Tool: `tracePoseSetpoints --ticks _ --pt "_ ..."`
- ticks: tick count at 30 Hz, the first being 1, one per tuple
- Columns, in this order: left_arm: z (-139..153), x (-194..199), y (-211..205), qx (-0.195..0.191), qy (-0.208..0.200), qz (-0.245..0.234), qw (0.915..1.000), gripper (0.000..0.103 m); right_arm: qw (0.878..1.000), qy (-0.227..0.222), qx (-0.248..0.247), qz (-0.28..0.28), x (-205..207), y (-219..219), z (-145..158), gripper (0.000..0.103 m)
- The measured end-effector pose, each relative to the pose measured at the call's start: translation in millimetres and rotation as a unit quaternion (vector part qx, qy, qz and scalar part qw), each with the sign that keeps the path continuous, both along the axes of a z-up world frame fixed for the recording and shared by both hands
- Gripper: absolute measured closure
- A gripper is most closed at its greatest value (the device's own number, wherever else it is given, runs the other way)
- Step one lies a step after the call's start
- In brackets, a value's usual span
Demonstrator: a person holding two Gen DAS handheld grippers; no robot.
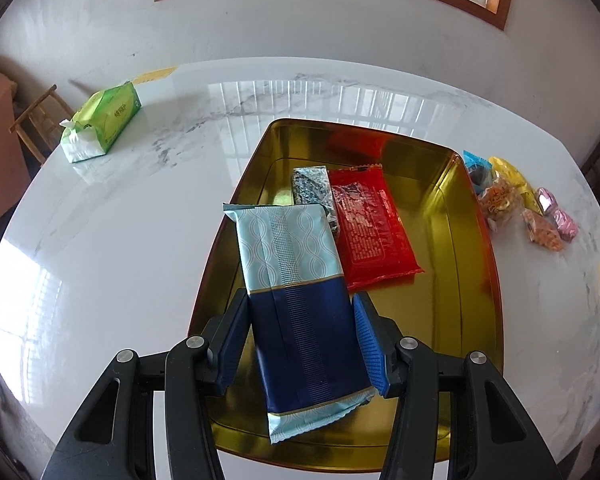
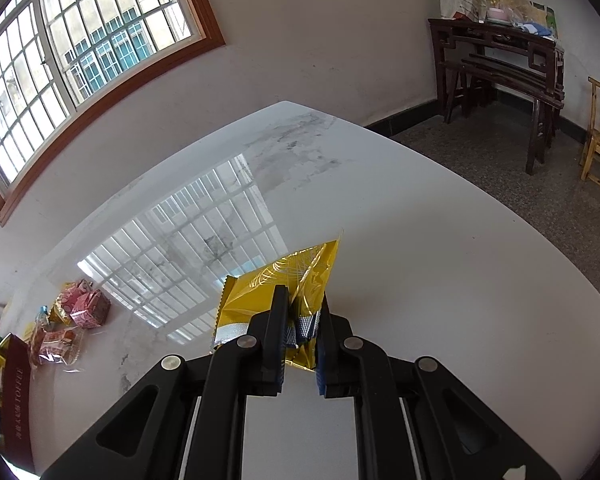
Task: Organize snacks
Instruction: 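Carry the blue-and-white packet over the tin with the left gripper while the right gripper holds the yellow packet, then lower the blue-and-white packet into the tin and open the left gripper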
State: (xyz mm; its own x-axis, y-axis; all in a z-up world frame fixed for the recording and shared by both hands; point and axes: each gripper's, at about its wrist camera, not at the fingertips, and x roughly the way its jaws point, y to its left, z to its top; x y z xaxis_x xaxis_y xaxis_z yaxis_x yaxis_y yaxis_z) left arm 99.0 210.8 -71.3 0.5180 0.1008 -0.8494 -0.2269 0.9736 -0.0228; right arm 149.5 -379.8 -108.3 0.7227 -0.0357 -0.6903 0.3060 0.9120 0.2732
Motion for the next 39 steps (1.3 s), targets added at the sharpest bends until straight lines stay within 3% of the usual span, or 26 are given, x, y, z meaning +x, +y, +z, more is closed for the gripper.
tracePoseSetpoints --ticks 19,30,36,39 --pt "-8.0 3.8 -2.8 0.028 0.005 -0.006 0.9996 0.051 1.0 0.001 0.002 0.013 2.3 0.2 -0.6 0.093" --pt "0.0 2.2 -15.8 0.098 -0.01 -0.018 0.995 0.05 1.0 -0.002 0.003 0.021 2.1 1.0 -0.3 0.093" --pt "11.0 -10.0 -17.1 0.093 -0.04 -0.004 0.9949 0.05 0.999 -0.009 0.004 0.04 -1.3 6.5 1.7 0.093" --pt "19.4 -19.7 -12.0 0.072 -0.059 0.017 0.9955 0.05 0.998 -0.01 0.037 0.042 -6.6 4.9 0.7 0.093"
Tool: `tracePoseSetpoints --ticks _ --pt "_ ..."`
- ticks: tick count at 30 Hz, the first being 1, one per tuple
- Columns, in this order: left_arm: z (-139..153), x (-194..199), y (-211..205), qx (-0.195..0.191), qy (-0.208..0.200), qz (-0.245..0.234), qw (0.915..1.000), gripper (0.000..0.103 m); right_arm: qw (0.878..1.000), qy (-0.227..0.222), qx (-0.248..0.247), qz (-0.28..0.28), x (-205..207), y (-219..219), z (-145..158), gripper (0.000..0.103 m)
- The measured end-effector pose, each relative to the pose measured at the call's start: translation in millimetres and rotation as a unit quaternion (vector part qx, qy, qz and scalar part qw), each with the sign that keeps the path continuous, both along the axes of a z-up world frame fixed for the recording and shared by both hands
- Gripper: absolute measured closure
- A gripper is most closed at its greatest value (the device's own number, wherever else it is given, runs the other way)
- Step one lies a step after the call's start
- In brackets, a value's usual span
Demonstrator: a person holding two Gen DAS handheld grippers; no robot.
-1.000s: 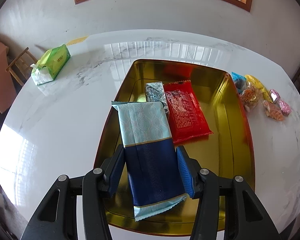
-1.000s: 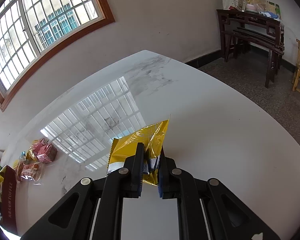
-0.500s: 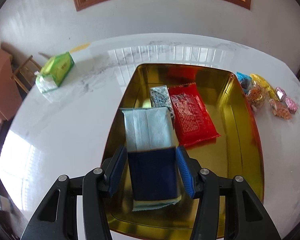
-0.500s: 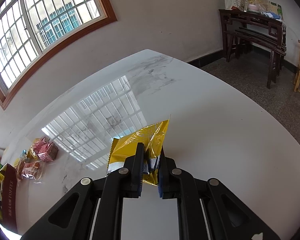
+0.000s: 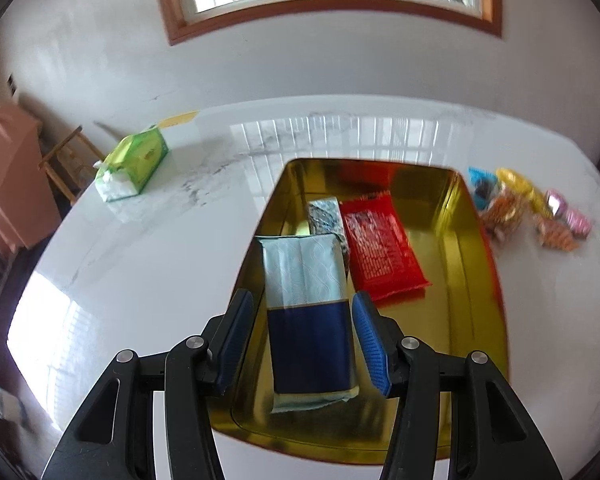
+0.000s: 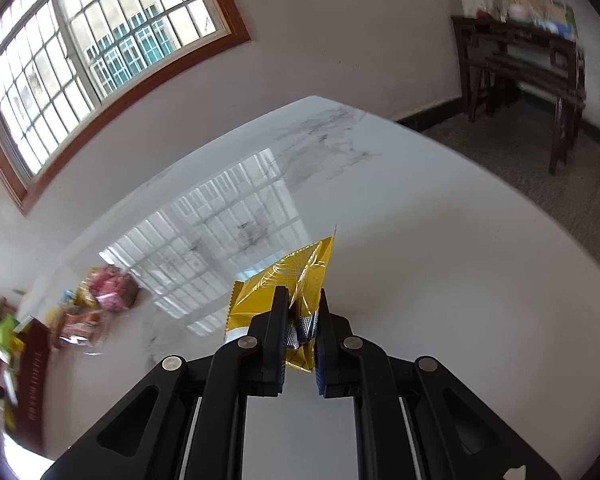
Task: Organize snacks
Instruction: 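Lower the blue-and-white packet into the tin and open the left gripper, then lower the yellow packet into the tin and open the right gripper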
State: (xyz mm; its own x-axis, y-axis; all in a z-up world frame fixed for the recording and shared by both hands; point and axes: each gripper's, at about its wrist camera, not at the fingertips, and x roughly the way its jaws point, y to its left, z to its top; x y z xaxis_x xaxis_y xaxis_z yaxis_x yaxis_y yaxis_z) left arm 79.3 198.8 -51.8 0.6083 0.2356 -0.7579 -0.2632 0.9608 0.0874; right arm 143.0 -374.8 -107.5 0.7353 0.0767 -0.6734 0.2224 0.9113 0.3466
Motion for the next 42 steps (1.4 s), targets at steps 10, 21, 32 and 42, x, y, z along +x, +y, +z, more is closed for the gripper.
tracePoseSetpoints --ticks 10,21,32,42 --pt "26.8 -25.2 -7.6 -0.037 -0.041 0.006 0.9985 0.05 0.999 -0.02 0.046 0.021 -13.7 7.5 20.8 0.095" --pt "34.0 -35.9 -10.1 -0.058 -0.044 0.008 0.9973 0.05 0.994 -0.045 0.061 0.072 -18.8 44.6 53.6 0.096" --pt "33.0 -52.2 4.6 -0.06 -0.048 0.018 0.9969 0.05 0.977 -0.053 0.101 0.179 -5.4 137.0 82.3 0.096" --pt "26.5 -61.9 11.3 -0.059 -0.039 0.017 0.9973 0.049 0.943 -0.047 0.135 0.3 7.2 251.0 106.3 0.096"
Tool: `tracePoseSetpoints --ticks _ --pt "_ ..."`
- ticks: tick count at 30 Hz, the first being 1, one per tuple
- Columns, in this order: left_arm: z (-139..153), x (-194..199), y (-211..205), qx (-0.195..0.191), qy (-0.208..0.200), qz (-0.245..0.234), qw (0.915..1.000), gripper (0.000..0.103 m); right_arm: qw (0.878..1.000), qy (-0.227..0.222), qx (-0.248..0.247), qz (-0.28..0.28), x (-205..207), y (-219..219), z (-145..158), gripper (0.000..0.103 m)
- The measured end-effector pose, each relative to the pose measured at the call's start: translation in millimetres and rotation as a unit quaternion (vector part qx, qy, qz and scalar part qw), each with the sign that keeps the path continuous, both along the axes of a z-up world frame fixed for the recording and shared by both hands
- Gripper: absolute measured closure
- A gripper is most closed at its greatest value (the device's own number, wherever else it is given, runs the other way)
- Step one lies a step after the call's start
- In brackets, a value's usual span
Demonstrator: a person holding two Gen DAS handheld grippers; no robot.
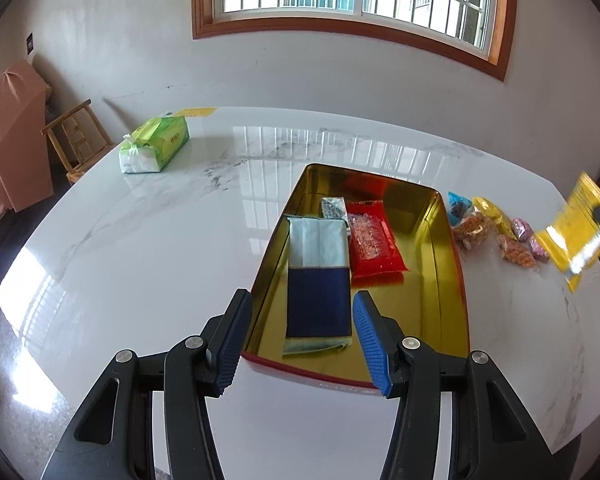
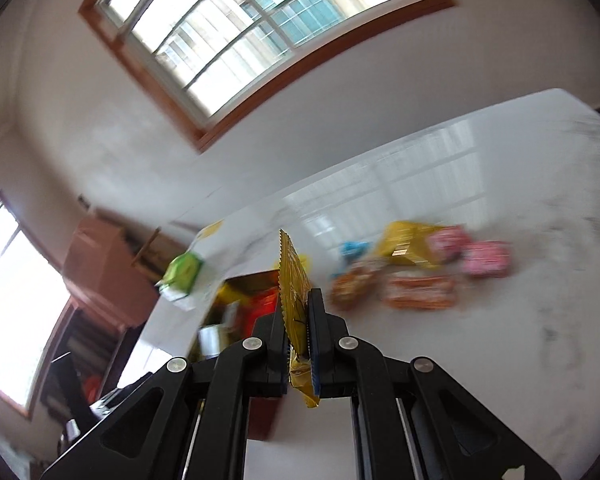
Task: Organize snacks
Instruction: 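Lower the yellow packet into the tin and open the right gripper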
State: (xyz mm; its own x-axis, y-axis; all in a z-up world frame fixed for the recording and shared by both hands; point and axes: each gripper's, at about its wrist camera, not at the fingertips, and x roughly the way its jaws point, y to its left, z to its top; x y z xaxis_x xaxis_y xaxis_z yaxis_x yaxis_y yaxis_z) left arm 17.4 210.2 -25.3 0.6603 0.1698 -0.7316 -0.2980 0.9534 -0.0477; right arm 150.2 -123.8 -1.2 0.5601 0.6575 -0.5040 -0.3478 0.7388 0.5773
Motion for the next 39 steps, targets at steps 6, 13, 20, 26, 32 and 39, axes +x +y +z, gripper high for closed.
tracePoseSetpoints --ticks 6,13,20,26,32,39 --pt "-1.0 -7.1 5.2 0.002 0.0 -0.008 1.0 0.049 0.997 0.008 -0.01 0.071 10.5 78.7 0.3 0.095" --pt "-0.3 -8.9 9.9 0.012 -0.004 -0.019 0.9997 0.049 0.991 0.07 -0.012 0.111 46.0 134.4 -33.0 0.095" --pt "-7.9 -1.0 12.4 0.004 0.002 -0.029 0.9996 0.049 0.985 0.112 -0.056 0.117 78.0 159.7 -67.8 0.094" --pt "-13.3 5.3 12.5 -0.002 0.006 -0.035 0.9994 0.049 0.981 0.08 -0.123 0.126 95.6 171.2 -69.3 0.071" --pt "-19.1 8.5 12.6 -0.006 0.014 -0.036 0.9992 0.049 0.995 0.003 -0.062 0.084 95.7 115.6 -34.5 0.035" --pt "-17.8 12.0 4.9 -0.014 0.01 -0.047 0.9987 0.049 0.982 0.001 -0.17 0.084 87.9 59.5 -40.9 0.062"
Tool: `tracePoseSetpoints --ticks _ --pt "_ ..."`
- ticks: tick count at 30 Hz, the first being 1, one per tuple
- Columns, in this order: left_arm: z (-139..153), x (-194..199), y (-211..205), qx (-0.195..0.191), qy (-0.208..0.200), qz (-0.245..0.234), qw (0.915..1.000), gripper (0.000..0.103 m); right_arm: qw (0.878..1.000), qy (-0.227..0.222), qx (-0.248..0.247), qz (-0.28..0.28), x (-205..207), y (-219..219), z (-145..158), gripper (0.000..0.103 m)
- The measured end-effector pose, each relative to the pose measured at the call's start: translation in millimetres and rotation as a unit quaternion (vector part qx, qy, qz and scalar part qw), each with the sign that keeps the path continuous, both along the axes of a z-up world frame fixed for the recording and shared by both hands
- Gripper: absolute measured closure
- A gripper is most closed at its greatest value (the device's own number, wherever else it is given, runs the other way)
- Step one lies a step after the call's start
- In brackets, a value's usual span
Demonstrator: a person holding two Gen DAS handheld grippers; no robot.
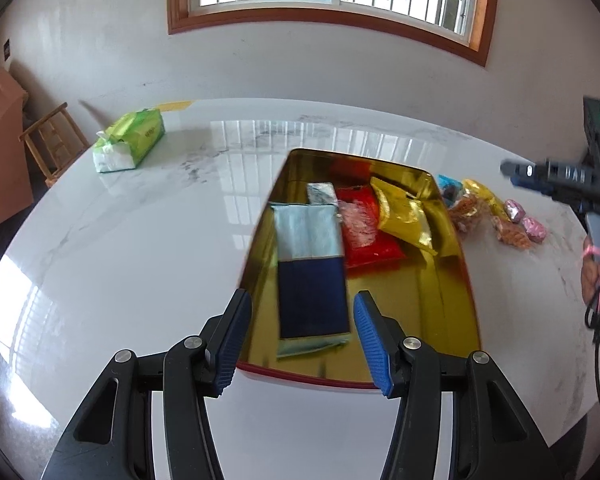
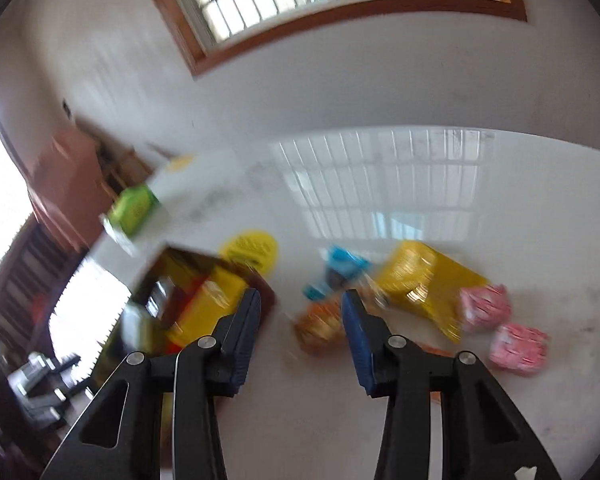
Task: Organize snacks
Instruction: 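Lower the yellow packet into the tin and open the right gripper, then grasp the clear peanut snack packet with the right gripper and lift, then grasp the blue wrapped candy with the left gripper while the right gripper holds the peanut packet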
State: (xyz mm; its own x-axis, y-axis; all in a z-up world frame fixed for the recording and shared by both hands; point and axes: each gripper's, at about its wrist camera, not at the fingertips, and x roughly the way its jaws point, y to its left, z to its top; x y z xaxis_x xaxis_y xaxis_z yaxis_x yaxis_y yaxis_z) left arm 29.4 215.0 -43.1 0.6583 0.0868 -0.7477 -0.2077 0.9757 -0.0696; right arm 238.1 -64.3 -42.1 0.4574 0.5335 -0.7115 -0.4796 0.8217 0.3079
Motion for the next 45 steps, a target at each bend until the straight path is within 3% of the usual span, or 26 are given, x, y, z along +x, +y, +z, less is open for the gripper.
tracePoseSetpoints --ticks 4,8,12,13,14,16,21,24,25,30,34,37,45 --pt "-2.7 3.1 -13.9 0.0 0.005 -0.015 0.9999 0.048 0.999 0.023 -0.024 0.004 0.6 5.9 -15.7 0.062" --pt "-7.6 4.7 -21.7 0.006 0.013 -0.023 0.9996 0.048 0.995 0.079 0.025 -0.051 16.1 8.1 -32.3 0.062" --pt "-8.7 4.4 -21.6 0.004 0.013 -0.025 0.9996 0.047 0.987 0.114 0.024 -0.114 24.4 7.5 -47.2 0.06" --pt "-8.8 4.6 -20.4 0.001 0.012 -0.024 0.9996 0.047 0.985 0.12 0.024 -0.126 25.4 8.0 -50.0 0.056" --pt "-9.4 4.5 -19.1 -0.002 0.012 -0.024 0.9996 0.047 0.983 0.122 0.024 -0.132 25.8 8.2 -51.4 0.043" --pt "-10.9 5.7 -17.0 -0.008 0.013 -0.024 0.9996 0.047 0.981 0.122 0.013 -0.15 27.6 12.2 -54.5 0.027" --pt "-16.6 6.8 -17.4 -0.013 0.02 -0.03 0.9993 0.047 0.977 0.125 0.001 -0.174 37.3 32.8 -62.9 0.025" --pt "-20.1 7.5 -17.0 -0.016 0.026 -0.03 0.9991 0.047 0.978 0.114 -0.026 -0.172 35.4 45.2 -70.0 0.032" --pt "-20.9 7.6 -15.7 -0.018 0.028 -0.028 0.9991 0.047 0.98 0.108 -0.033 -0.165 33.5 48.7 -71.6 0.055" --pt "-19.1 5.5 -12.0 -0.025 0.029 -0.021 0.999 0.047 0.99 0.079 -0.009 -0.114 9.2 35.9 -62.3 0.061" --pt "-9.3 1.1 -17.1 -0.015 0.016 -0.025 0.9994 0.047 0.994 0.044 0.006 -0.103 -37.8 -8.7 -37.8 0.061" --pt "-2.3 0.7 -27.6 -0.007 0.015 -0.041 0.999 0.047 0.99 0.014 -0.003 -0.138 -71.3 -63.4 -21.6 0.061" --pt "37.5 23.0 -84.0 0.009 0.009 -0.138 0.9904 0.046 0.962 -0.009 -0.086 -0.26 -96.7 -221.3 -25.6 0.061"
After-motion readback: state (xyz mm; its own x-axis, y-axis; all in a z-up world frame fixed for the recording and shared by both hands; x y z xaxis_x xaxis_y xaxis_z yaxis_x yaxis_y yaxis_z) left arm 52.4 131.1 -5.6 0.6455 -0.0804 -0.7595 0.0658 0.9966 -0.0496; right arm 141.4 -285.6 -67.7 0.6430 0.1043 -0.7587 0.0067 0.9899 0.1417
